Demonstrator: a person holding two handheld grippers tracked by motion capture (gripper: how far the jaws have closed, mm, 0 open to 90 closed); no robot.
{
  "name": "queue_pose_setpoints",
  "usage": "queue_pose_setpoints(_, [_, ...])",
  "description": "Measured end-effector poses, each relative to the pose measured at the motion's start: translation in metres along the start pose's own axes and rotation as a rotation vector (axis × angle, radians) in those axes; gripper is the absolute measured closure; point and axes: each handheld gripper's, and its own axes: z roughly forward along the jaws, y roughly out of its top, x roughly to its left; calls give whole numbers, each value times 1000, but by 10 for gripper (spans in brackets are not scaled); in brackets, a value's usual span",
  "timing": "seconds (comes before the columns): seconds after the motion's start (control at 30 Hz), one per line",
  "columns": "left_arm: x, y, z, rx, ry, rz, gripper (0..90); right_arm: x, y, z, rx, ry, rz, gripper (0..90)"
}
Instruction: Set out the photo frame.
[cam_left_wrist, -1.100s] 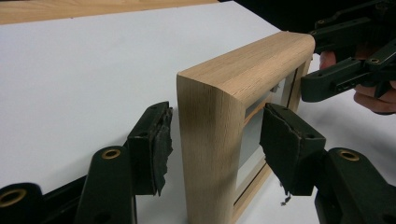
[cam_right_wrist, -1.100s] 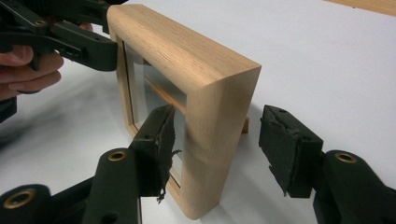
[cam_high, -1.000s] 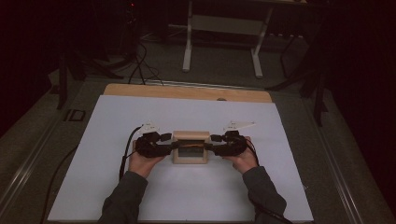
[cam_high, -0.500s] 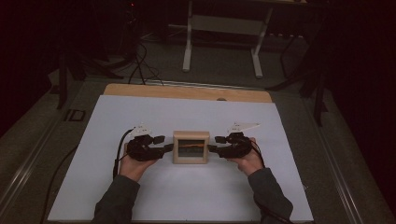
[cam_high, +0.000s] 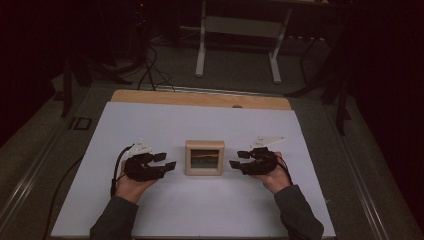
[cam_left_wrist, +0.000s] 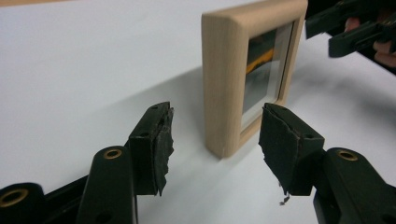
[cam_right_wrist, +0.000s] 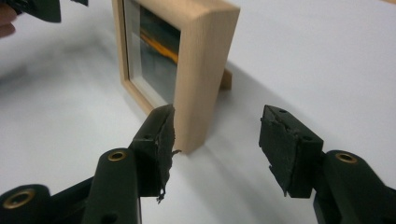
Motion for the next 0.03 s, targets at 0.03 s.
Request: queue_pose_setpoints(0.03, [0,-4,-2,2,7,0,442,0,-4,-3,11,-7,-8,442])
